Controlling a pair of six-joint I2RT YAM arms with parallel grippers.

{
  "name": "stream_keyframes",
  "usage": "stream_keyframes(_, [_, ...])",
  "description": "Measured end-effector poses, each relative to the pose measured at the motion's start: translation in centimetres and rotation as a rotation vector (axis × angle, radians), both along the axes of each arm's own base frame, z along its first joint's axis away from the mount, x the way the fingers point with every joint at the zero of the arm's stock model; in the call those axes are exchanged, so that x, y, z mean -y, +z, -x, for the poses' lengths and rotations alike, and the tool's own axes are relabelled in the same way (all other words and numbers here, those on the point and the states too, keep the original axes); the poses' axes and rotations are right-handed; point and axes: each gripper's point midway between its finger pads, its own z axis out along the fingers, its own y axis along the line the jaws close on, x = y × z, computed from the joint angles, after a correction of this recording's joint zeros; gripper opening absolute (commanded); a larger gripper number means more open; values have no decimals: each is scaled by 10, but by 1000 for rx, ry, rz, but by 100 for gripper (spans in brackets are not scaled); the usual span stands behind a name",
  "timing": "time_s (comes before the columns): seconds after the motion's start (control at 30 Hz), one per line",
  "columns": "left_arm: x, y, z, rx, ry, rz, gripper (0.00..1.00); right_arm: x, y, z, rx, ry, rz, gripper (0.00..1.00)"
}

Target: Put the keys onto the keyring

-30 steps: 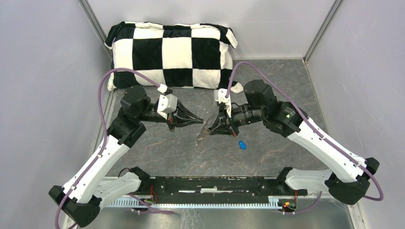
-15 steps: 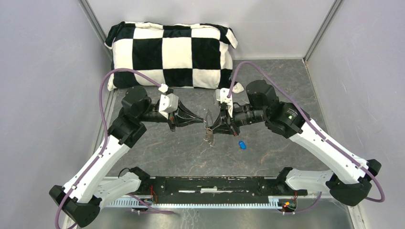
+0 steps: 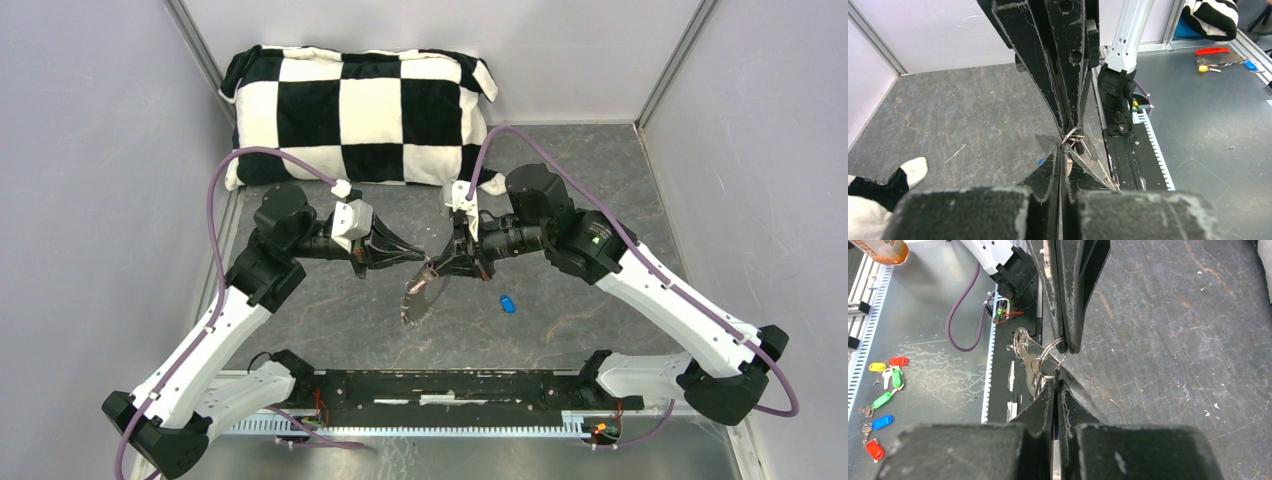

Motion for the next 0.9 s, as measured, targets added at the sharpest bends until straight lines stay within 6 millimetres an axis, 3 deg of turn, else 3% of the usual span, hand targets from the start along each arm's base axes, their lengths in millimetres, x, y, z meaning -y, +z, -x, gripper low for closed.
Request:
stream_keyframes(0.37, [-1,-2,2,-1,0,-1,2,-2,6,-2,10,-2,-20,1])
stream_keyframes(0.5, [-1,-1,1,1,5,0,2,-2,6,-3,13,-6,-18,33])
stream_keyframes(0.57, [-1,-1,-2,1,21,0,2,-1,4,-7,23,-31,-8,64])
stream_keyframes(0.67, [-1,-1,-8,2,59,-1,2,7,-2,-19,63,-111,20,98])
stream_keyframes(0.9, [-5,-7,-40,-34,246,-7,2,30,11,-37,177,-274,3,98])
